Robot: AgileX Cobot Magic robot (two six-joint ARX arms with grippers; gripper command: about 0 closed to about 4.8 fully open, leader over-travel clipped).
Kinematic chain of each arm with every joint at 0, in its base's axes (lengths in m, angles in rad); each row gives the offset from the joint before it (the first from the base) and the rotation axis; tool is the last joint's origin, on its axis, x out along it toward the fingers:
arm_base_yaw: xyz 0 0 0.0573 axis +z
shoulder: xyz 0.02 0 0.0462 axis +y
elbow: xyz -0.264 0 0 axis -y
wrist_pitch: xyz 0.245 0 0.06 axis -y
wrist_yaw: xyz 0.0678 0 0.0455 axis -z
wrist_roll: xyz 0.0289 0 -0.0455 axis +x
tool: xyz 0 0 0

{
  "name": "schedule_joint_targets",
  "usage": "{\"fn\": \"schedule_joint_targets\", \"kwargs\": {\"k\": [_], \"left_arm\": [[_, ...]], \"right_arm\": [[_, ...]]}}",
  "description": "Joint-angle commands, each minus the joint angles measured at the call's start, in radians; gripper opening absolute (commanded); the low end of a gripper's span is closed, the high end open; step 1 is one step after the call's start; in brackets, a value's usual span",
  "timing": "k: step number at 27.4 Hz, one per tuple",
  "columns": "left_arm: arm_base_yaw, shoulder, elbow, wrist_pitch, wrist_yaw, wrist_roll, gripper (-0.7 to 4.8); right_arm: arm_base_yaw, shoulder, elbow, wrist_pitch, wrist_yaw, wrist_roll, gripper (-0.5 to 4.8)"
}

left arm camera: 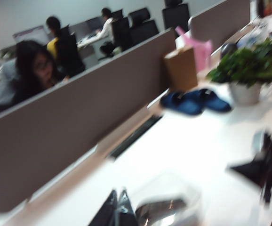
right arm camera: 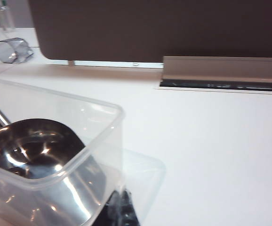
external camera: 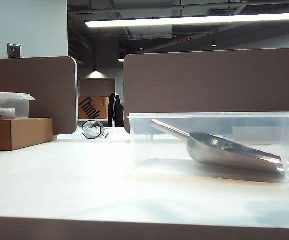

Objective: Pick up the metal ice scoop from the table and place it inside the transparent plastic box.

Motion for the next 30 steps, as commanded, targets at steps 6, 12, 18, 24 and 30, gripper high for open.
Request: {"fn": "schedule_joint_targets", "kwargs": {"k": [6,12,18,24,30], "left_arm": [[-0.008,-0.361,-0.301,0.024,-0.009,-0.154,-0.06],[-0.008,-0.628,-0.467,0.012,-0.016,-0.154,-0.06],[-0.008,-0.822,-0.577,-0.018,-0.015,-0.153,-0.06],[-0.002,-0.888,-0.640,-0.080,-0.061,-0.262,-0.05],[-0.002,-0.882,-0.642,-0.204,-0.011,-0.366,-0.05]], "right_arm": [[-0.040,0.000,0.001,0.009,-0.003,-0.002,-0.01],[-0.079,0.001,0.001,0.009,-0.002,-0.002,-0.01],[-0.092,0.001,0.001,0.009,-0.002,-0.002,-0.01],[-0.091,0.001,0.001,0.009,-0.003,-0.002,-0.01],[-0.090,0.001,0.001,0.005,-0.003,-0.002,-0.01]]}}
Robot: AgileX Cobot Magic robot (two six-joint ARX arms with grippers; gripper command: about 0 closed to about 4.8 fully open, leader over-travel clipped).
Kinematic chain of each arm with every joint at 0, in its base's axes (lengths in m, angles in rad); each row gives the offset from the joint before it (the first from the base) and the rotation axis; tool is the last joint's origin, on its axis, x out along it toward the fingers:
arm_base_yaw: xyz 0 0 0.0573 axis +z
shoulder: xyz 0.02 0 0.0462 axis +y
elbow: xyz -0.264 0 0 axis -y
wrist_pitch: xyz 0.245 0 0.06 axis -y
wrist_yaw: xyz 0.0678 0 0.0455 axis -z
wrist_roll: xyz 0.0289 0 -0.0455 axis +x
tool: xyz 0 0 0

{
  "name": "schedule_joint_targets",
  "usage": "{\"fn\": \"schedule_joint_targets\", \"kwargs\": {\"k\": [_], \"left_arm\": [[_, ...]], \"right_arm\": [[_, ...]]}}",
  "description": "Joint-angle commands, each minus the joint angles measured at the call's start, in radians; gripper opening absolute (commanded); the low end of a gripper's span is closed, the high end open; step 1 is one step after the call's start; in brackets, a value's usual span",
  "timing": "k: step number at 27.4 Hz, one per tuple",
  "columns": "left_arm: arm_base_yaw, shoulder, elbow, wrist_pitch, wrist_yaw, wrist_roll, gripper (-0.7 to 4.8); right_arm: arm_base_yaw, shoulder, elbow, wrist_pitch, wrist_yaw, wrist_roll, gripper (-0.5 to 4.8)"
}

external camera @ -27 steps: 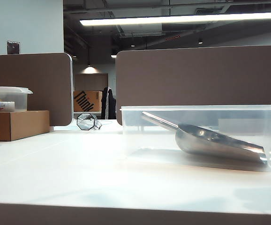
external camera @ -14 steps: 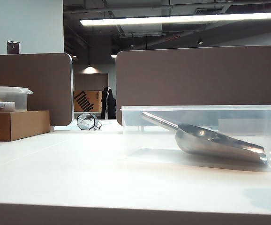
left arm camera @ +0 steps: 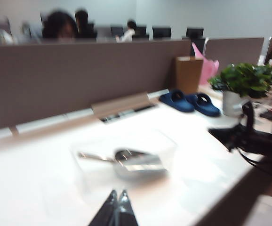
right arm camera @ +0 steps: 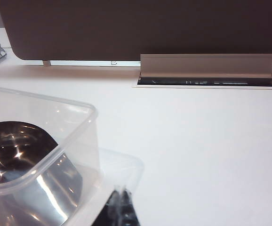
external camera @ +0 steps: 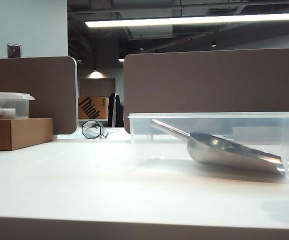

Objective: Pick up the metal ice scoop from the table and place it inside the transparent plastic box.

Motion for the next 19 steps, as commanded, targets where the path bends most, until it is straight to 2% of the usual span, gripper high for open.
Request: {"fn": "schedule_joint_targets", "kwargs": {"k": [1,7,9,12,15,19], "left_arm": [[0.000,-0.003,0.002,-0.070,0.032,-0.058,-0.05],[0.002,-0.003,0.003,-0.127,0.035,-0.041,-0.05],[0.003,-0.005,0.003,-0.126,-0.027,0.069,-0.05],[0.018,-0.005,-0.011,-0.035,-0.123,0.084,-0.05],[0.114,-0.005,-0.079,0.138,-0.196,0.120,-0.05],[0.328,-0.005,-0.237,0.289,-0.251,0.151,-0.05]], "right_arm": [[-0.001,0.001,0.001,0.013,-0.001,-0.002,-0.01],[0.000,0.001,0.001,0.013,-0.001,-0.002,-0.01],[0.000,0.001,0.001,0.013,0.000,-0.002,-0.01],[0.000,0.001,0.001,0.013,0.000,-0.002,-0.01],[0.000,0.001,0.001,0.013,0.000,-0.002,-0.01],[0.000,0.001,0.001,0.013,-0.003,-0.002,-0.01]]}}
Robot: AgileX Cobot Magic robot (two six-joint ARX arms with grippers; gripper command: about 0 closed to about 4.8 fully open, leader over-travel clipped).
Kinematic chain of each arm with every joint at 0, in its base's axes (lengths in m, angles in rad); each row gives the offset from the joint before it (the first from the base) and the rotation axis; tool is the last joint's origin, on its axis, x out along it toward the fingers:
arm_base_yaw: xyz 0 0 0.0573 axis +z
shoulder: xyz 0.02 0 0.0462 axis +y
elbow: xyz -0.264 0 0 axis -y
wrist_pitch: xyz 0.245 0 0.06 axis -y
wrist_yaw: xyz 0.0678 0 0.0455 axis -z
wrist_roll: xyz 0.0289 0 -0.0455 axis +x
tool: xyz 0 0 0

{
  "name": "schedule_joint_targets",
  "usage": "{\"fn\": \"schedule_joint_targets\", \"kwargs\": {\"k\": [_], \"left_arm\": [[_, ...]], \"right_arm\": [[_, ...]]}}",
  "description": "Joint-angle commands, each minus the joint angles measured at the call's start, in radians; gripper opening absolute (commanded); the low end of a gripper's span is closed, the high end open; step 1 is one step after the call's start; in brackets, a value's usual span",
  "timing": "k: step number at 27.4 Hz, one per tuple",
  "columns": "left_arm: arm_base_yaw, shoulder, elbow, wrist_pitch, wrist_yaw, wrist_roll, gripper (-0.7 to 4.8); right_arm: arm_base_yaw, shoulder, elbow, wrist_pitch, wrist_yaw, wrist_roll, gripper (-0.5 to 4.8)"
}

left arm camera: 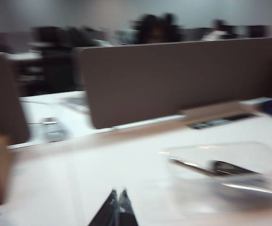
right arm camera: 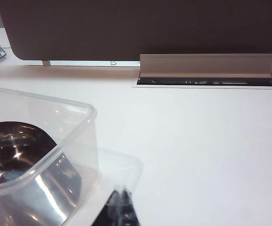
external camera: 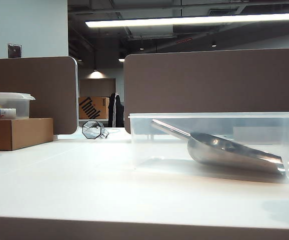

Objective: Pick up the metal ice scoop from the table and place it inside the transparent plastic box.

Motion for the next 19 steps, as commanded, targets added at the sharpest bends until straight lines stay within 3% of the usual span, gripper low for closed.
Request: {"fn": "schedule_joint_targets", "kwargs": {"k": [1,3,8,10,14,19], "left_arm": [[0.175,0.003,-0.144,0.139,-0.030,0.021,-0.05],[0.305,0.002,-0.249,0.230,0.051,-0.021,-0.05],[0.617,0.002,-0.444,0.398,0.386,-0.121,-0.05],[0.717,0.002,-0.497,0.446,0.454,-0.158,-0.05],[0.842,0.002,-0.567,0.478,0.467,-0.192,-0.05],[0.866,0.002,-0.613,0.481,0.407,-0.192,-0.05]], "right_arm": [[0.001,0.001,0.001,0.013,-0.001,-0.002,-0.01],[0.000,0.001,0.001,0.013,-0.001,-0.002,-0.01],[0.000,0.001,0.001,0.013,-0.001,-0.002,-0.01],[0.000,0.001,0.001,0.013,-0.001,-0.002,-0.01],[0.001,0.001,0.001,0.013,-0.001,-0.002,-0.01],[0.001,0.001,0.001,0.013,-0.001,-0.002,-0.01]]}}
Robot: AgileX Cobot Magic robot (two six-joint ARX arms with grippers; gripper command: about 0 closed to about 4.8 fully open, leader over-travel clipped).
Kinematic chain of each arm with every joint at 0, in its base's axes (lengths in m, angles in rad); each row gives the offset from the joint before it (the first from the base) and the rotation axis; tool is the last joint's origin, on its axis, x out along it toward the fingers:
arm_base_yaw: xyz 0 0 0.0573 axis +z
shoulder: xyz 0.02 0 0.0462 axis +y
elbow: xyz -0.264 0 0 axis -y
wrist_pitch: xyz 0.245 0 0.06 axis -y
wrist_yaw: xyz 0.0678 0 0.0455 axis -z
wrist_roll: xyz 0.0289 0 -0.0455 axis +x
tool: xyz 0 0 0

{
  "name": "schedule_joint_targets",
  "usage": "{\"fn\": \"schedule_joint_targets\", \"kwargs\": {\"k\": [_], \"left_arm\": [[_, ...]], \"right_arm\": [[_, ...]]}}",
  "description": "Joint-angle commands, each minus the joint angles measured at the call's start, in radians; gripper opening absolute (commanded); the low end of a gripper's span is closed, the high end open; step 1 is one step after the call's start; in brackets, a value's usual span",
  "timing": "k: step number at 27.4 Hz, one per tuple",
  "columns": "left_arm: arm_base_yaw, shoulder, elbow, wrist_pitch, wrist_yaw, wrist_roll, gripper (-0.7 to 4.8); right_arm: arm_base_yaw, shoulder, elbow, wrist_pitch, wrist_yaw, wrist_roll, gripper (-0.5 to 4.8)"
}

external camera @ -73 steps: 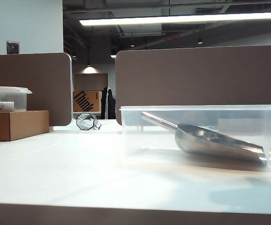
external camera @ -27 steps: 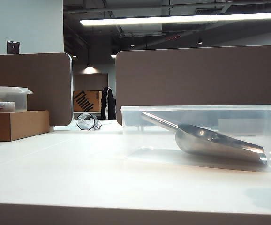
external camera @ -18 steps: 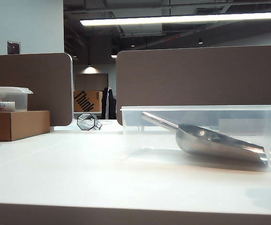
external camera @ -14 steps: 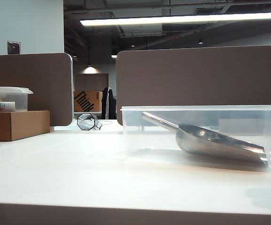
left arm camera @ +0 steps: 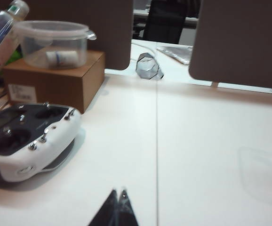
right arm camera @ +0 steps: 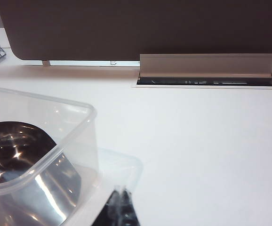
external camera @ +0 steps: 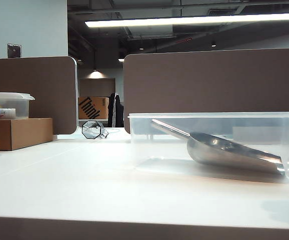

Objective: Pick up the metal ice scoop from the table and place it inside the transparent plastic box.

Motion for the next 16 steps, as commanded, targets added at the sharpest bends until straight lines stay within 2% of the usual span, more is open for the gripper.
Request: {"fn": "schedule_joint_targets", "kwargs": {"k": [1,11,16], "left_arm": [[-0.001,0.000,-0.026,0.021,-0.050,-0.007,-0.05],[-0.003,0.000,-0.058,0.019,-0.050,0.014,-0.05],[-0.008,0.000,-0.058,0.019,-0.050,0.057,-0.05]], "right_arm": [[0.001,0.001,0.001,0.013,-0.001,-0.002,-0.01],[0.001,0.001,0.001,0.012,-0.001,-0.002,-0.01],[0.001,0.001,0.001,0.012,-0.001,-0.002,-0.01]]}}
